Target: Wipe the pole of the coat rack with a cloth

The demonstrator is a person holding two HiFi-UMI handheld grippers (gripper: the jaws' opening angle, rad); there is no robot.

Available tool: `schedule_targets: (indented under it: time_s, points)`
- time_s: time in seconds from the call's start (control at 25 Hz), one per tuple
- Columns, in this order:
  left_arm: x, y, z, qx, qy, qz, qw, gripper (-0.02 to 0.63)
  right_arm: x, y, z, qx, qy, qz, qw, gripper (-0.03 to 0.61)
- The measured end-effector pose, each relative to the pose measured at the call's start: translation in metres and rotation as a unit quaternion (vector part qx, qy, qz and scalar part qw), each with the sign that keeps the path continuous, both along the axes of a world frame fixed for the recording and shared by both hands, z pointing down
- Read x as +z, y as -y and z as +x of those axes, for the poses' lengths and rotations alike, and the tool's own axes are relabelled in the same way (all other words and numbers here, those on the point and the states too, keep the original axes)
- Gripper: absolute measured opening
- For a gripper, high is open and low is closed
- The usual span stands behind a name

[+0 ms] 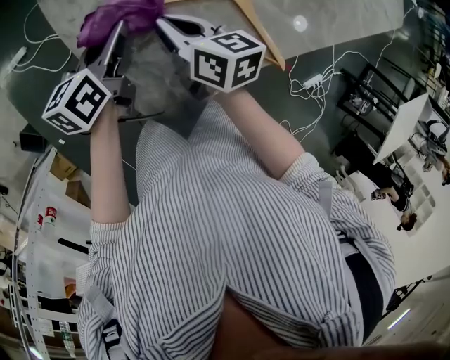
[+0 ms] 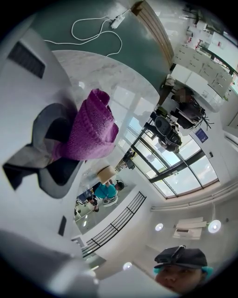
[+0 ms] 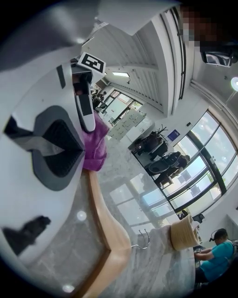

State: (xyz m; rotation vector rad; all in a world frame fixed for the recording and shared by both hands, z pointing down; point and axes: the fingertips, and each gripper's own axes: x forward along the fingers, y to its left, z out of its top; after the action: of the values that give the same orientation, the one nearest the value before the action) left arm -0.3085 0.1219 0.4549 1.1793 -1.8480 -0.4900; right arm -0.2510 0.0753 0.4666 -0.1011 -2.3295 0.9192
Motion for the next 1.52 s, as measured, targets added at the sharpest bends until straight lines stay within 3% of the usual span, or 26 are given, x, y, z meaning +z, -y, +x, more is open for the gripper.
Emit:
schedule_targets:
  time_s: [0.64,1.52]
  points:
    - [-0.006,-0.003,0.014,-0.009,0.006,0.009,0.9999,0.08,0.002,0.014,0.024,0.018,-0.005,-0.004,1.0,0.014]
    - [-0.011,0.028,0.078,0.061,-0.009,0.022,0.9978,0.08,0.005,0.049,0.077,0.078,-0.008,-0.007,0.997,0.014]
